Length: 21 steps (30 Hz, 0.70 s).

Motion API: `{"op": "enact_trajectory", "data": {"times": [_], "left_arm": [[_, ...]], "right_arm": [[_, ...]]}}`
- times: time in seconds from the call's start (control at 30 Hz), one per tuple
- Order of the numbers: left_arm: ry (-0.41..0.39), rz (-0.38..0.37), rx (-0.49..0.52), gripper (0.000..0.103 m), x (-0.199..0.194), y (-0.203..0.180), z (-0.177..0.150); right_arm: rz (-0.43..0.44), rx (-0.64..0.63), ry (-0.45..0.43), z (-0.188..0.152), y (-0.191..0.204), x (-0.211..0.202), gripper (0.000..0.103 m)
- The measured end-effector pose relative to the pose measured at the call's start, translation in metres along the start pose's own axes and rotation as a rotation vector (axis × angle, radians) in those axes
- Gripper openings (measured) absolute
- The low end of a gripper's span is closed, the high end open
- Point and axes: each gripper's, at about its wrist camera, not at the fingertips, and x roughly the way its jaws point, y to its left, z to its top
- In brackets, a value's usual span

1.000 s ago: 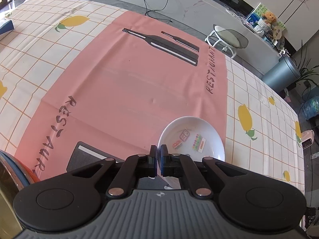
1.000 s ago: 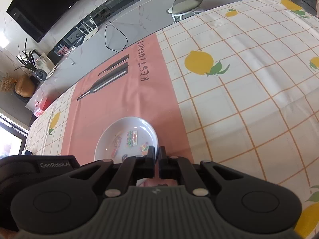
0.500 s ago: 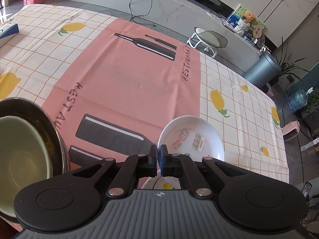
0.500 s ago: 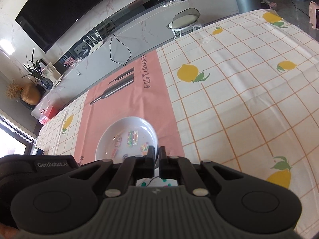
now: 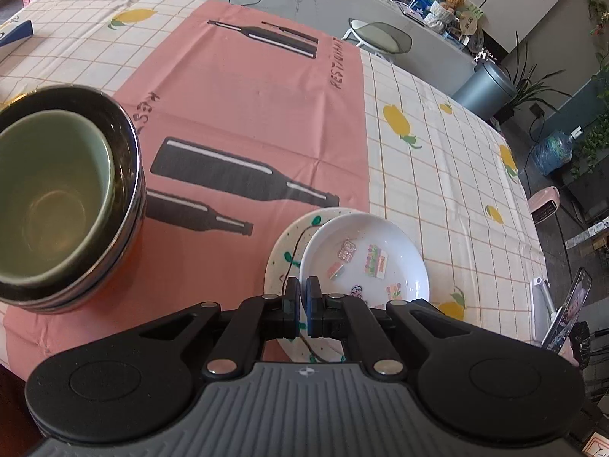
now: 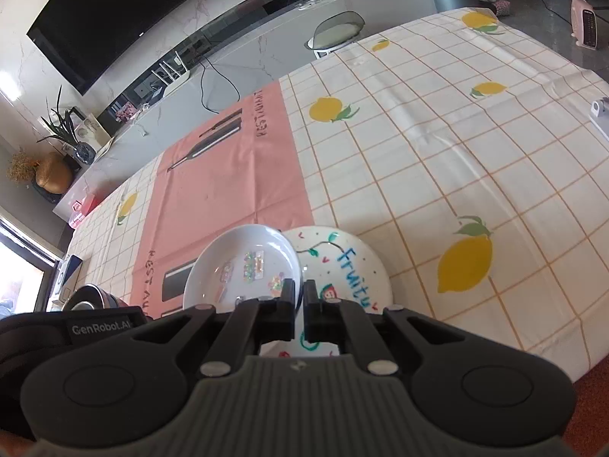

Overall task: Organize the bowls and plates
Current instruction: 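Lower the sticker dish onto the Fruity plate and open both grippers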

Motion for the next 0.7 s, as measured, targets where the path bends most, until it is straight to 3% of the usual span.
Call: {"op": "enact_trajectory", "data": {"times": [0.3, 0.7], "left_arm": [[0.028, -0.002, 0.026, 0.003, 0.008, -0.003, -0.015], [0.026, 0.004, 0.038, 0.003, 0.020, -0.006, -0.008]], "right_arm": [[-0.049, 0.021, 0.032, -0.016, -0.015, 0.001, 0.001], [-0.081, 0.012, 0.034, -0.010, -0.013, 0.012, 0.000]]}}
